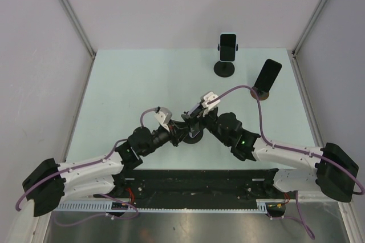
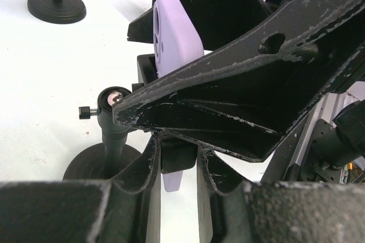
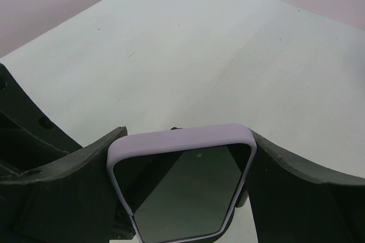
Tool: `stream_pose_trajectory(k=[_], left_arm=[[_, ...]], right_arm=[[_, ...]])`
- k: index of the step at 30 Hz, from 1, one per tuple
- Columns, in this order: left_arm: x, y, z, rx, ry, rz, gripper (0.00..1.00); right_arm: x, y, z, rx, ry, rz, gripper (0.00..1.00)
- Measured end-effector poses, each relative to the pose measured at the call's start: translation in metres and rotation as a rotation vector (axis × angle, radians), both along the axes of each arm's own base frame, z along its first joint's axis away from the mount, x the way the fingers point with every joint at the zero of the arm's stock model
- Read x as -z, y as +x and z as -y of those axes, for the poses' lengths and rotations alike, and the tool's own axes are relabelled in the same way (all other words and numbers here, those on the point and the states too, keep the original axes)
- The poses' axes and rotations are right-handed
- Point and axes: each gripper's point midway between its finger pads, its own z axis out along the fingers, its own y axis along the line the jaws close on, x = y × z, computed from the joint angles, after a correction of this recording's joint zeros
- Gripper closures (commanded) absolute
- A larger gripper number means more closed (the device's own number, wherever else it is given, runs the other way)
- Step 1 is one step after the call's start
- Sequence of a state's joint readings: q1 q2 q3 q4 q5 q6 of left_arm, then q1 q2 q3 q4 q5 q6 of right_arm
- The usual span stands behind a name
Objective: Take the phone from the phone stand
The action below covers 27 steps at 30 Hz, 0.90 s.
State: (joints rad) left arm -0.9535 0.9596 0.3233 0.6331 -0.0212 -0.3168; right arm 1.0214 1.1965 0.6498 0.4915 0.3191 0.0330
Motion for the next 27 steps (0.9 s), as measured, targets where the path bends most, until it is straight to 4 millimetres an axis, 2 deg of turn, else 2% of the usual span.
stream_pose_trajectory(k=[11,22,27], left_arm=[[-0.001,-0.002,-0.001,0.045,-0.014,-0.017,1.0],[-0.003,-0.013,-0.003,0.135,-0.072,-0.071,1.0],[-0.001,-0.004,-0.009,0.095,-0.087,-0.096,1.0]], right_arm=[[0.0,-0.003,-0.001,-0.172,0.011,-0.035,1.0],[0.0,-0.011,0.0,-0.355,0.034,-0.07,1.0],[-0.001,-0.01,0.005,-0.384,0.042,-0.079,1.0]])
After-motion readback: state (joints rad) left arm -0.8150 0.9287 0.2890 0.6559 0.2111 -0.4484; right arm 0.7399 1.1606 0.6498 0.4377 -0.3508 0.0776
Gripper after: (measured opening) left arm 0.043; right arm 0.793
